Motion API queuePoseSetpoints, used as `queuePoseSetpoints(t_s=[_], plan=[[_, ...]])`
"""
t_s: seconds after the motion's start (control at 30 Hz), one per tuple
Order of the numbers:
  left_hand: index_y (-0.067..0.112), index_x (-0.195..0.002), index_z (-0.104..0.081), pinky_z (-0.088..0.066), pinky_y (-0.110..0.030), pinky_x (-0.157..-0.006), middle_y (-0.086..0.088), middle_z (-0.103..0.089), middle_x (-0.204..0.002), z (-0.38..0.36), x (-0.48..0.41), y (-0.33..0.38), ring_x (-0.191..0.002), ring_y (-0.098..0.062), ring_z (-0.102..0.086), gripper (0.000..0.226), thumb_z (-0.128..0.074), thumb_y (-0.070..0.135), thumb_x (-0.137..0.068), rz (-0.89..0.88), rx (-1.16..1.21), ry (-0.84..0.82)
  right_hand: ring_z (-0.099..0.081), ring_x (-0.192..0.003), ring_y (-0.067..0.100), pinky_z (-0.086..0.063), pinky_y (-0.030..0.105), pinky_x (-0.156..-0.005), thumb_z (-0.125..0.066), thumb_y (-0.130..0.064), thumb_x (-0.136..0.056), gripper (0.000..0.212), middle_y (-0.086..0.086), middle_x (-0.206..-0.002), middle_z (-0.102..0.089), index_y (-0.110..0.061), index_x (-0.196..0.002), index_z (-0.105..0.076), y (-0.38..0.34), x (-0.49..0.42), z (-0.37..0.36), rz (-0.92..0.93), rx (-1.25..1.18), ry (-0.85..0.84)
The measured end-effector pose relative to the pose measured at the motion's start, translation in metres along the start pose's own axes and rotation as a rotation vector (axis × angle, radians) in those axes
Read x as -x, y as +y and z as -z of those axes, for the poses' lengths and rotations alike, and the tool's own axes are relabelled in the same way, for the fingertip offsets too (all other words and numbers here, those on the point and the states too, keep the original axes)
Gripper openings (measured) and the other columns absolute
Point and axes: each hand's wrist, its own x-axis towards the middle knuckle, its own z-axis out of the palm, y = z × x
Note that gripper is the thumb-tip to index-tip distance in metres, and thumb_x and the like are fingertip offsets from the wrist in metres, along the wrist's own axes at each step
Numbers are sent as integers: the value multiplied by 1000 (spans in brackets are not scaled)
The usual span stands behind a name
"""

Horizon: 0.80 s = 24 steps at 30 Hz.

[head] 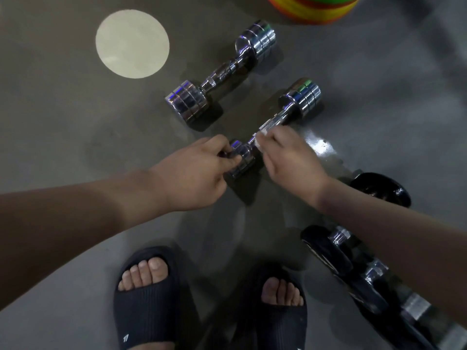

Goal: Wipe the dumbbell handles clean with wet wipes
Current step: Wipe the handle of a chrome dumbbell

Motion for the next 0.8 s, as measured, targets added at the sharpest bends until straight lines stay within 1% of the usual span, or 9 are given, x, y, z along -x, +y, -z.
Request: queuePoseSetpoints(t_s=[0.07,0.2,0.3,0.4,0.53,0.6,0.67,0.73,0.8], plan=[[14,-131,-66,-53,-38,-93,-10,-57,-121,0,1,0,-102,-30,-61,61,-34,29,-82,-13,34,-5,-57,-87,34,-48,37,-64,-59,-9,-90,28,11,-97,-61,-7,-117,-69,9,-1,7,-39,47,38],[14,-130,-66,-53,-40,-94,-7,-58,-127,-4,5,3,-109,-30,-59,60,-35,28,-81,-41,56,-8,-56,-81,33,-44,35,-60,-54,-16,-95,19,10,-95,-56,-10,-107,-68,22,-6,13,-281,104,64],[14,-122,-70,-50,-32,-94,-6,-60,-125,-6,5,6,-108,-28,-59,54,-38,25,-80,-78,35,-9,-54,-78,35,-45,38,-64,-53,-10,-93,17,14,-95,-54,-5,-104,-65,8,4,8,-190,33,-11],[13,-118,-71,-48,-32,-94,-7,-61,-123,-7,3,8,-107,-27,-58,50,-40,23,-81,-114,9,-14,-55,-80,32,-44,36,-65,-56,-5,-92,25,14,-95,-57,-3,-114,-67,2,11,11,-30,-17,-86],[15,-119,-71,-50,-35,-90,-6,-59,-124,-8,4,12,-106,-27,-55,48,-41,21,-81,-133,-25,-41,-58,-78,34,-52,39,-68,-53,-13,-95,22,15,-96,-57,-5,-109,-68,28,-4,14,-212,15,42],[15,-120,-69,-52,-40,-88,-6,-58,-126,-8,6,14,-109,-28,-55,48,-43,21,-81,-137,-60,-59,-57,-79,35,-51,40,-67,-51,-13,-95,20,14,-96,-55,-4,-103,-67,26,-4,12,-265,53,33],[16,-122,-68,-53,-44,-87,-7,-58,-126,-8,6,15,-113,-30,-54,49,-43,24,-80,-139,-102,-72,-57,-79,35,-50,39,-68,-50,-7,-92,21,16,-96,-56,0,-104,-66,11,2,10,-143,8,-10],[17,-123,-67,-53,-45,-88,-7,-58,-125,-8,6,17,-117,-30,-53,51,-42,26,-79,-144,-132,-78,-58,-83,36,-50,39,-72,-47,-5,-92,29,18,-96,-57,3,-113,-66,2,10,10,40,-51,-120],[17,-124,-67,-53,-44,-89,-7,-57,-127,-8,5,18,-119,-29,-53,52,-41,26,-80,-147,-134,-79,-59,-84,36,-51,39,-71,-45,-10,-95,34,18,-98,-58,0,-119,-67,8,8,15,59,-44,-130]])
